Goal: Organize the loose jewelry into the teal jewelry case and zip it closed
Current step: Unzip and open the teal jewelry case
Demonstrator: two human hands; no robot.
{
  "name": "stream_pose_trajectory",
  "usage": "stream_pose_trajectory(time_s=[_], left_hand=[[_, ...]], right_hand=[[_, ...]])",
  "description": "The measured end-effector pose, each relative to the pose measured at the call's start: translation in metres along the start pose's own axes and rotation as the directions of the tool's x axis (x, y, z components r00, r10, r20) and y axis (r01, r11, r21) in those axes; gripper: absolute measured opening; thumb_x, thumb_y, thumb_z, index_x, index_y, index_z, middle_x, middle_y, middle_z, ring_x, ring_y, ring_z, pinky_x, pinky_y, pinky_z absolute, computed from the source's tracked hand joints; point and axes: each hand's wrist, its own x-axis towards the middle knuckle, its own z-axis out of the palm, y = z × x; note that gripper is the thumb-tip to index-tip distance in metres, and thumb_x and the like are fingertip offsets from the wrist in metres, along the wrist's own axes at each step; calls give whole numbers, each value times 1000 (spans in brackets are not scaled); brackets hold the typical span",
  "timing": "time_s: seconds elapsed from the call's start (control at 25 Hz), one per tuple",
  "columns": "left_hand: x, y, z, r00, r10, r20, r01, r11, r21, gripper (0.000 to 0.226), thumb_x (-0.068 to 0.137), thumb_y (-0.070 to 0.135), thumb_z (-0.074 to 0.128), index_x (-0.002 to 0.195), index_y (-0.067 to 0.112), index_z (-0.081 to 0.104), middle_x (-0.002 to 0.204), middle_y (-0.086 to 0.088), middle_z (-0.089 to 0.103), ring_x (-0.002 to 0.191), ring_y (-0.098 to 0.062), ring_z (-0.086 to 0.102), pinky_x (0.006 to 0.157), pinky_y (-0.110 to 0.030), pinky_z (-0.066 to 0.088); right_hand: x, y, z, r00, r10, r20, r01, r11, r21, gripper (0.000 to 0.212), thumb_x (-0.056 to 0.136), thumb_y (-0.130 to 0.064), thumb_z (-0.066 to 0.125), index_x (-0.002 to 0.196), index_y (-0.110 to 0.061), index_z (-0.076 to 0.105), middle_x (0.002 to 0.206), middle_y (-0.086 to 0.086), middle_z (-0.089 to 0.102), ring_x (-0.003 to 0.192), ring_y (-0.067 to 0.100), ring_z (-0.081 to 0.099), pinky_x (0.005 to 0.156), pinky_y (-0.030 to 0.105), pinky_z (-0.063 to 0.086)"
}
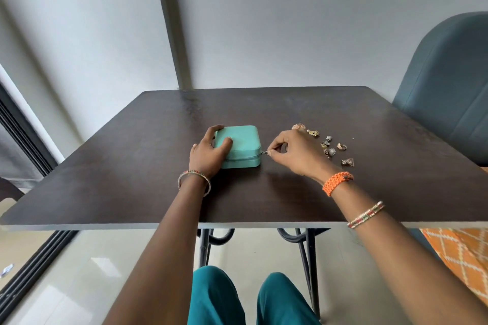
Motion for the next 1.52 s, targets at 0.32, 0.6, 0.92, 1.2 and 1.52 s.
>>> stream_pose_trajectory(time_s=[0.32,0.6,0.92,1.2,1.52], left_hand=[[-4,4,-2,1000,8,-26,-7,1000,19,51,71,54,42,121,42,49,125,2,58,113,-24,55,105,-38,37],[-5,1,-6,1000,4,8,-4,999,-39,51,83,58,47,131,42,43,127,4,58,118,-18,53,106,-36,36],[-41,-8,-30,997,25,-77,-28,999,-36,38,82,45,64,74,10,51,62,4,51,56,-10,44,51,-14,35],[-49,-2,-23,993,96,-74,-76,969,235,32,77,40,69,71,9,66,64,2,60,68,-19,56,59,-27,43],[-48,-15,-38,913,407,-23,-340,790,511,27,89,20,54,67,5,57,75,-10,60,86,-27,52,64,-36,45]], right_hand=[[-33,-39,31,987,48,-151,-51,999,-17,13,81,-29,60,76,-20,69,82,-5,69,75,20,63,63,25,44],[-20,-82,44,999,-42,-2,42,994,-97,16,82,-28,56,81,-17,67,89,3,70,87,30,64,70,32,48],[29,-58,-5,958,-67,279,84,995,-48,35,84,-27,63,118,-23,65,133,4,57,124,22,50,101,28,37],[34,-53,-2,950,-103,295,130,989,-71,35,81,-30,66,116,-27,66,129,3,59,114,21,55,92,27,40],[30,-45,-2,943,-117,310,133,991,-30,37,83,-28,66,121,-29,64,134,4,57,119,21,53,97,27,39]])
